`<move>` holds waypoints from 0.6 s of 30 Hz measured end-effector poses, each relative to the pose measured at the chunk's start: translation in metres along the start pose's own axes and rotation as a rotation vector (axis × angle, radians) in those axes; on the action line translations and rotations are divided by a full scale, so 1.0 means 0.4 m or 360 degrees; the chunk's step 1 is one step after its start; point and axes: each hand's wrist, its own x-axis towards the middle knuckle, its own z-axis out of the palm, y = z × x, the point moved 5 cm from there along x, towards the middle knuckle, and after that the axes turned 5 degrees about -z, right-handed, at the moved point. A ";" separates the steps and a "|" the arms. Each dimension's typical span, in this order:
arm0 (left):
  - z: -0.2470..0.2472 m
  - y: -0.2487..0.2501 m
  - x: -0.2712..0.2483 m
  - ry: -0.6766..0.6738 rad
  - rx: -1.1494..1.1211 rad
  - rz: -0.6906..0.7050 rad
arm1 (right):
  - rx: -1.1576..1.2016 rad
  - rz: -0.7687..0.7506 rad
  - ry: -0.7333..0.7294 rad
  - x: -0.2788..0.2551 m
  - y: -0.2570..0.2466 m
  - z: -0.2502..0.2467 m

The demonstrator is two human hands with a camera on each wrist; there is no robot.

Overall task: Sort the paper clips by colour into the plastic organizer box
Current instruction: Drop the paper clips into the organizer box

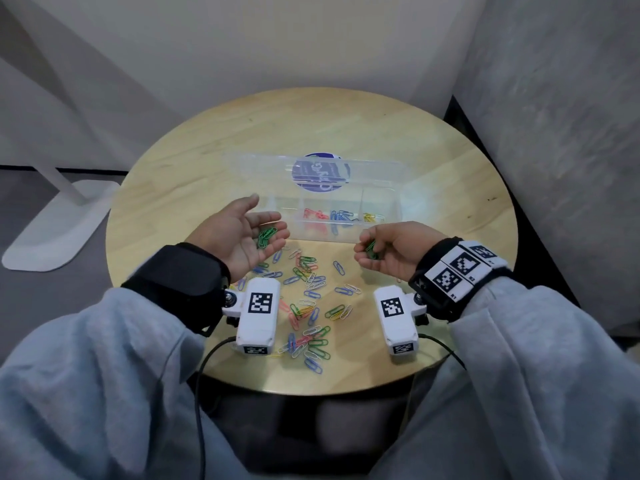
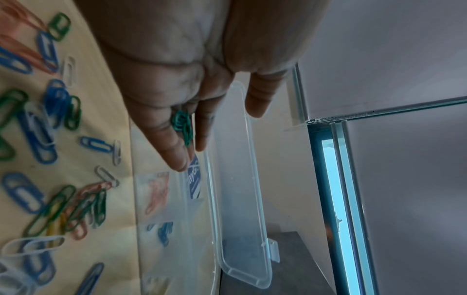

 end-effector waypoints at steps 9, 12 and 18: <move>-0.043 0.080 0.034 0.0065 -0.0042 0.0092 | -0.0024 -0.0026 0.0024 0.027 -0.070 0.155; -0.034 0.100 0.048 0.0049 0.0007 0.0085 | -0.0148 -0.0057 0.0129 0.073 -0.112 0.221; 0.003 0.120 0.071 -0.0033 0.0113 0.0095 | -0.0276 -0.0138 0.0075 0.151 -0.116 0.244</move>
